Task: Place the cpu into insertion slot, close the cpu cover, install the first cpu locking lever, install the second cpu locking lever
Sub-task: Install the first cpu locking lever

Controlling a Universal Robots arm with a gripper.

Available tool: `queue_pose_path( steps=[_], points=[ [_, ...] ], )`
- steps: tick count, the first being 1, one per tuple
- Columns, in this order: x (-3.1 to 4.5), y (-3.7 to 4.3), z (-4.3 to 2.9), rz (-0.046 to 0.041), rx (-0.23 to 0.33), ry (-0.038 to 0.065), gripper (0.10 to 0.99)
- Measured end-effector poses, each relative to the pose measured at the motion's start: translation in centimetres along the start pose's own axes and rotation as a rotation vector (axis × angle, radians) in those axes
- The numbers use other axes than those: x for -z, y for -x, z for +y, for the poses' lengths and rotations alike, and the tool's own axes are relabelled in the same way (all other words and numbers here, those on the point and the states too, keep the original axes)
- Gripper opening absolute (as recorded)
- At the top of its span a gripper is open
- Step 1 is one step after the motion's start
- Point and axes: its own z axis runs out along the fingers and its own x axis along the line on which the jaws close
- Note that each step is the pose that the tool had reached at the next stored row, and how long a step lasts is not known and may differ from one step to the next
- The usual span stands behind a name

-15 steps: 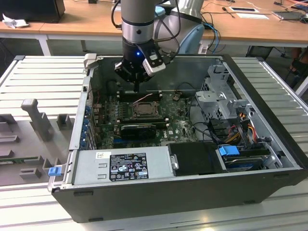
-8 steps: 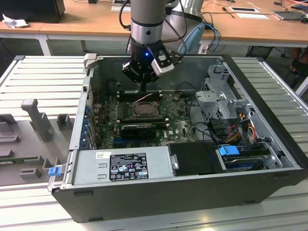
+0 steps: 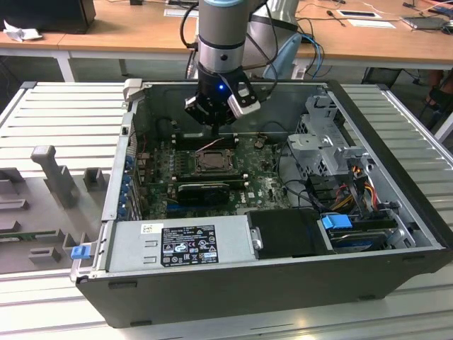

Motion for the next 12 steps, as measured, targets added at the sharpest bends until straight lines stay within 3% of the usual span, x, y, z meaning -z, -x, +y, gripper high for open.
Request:
queue_pose_path(
  steps=[9,12],
  points=[
    [-0.93,0.02,-0.1,0.0032,0.029,0.003,0.106],
    [-1.02,0.04,0.16,0.0037,0.033,0.003,0.106]
  ],
)
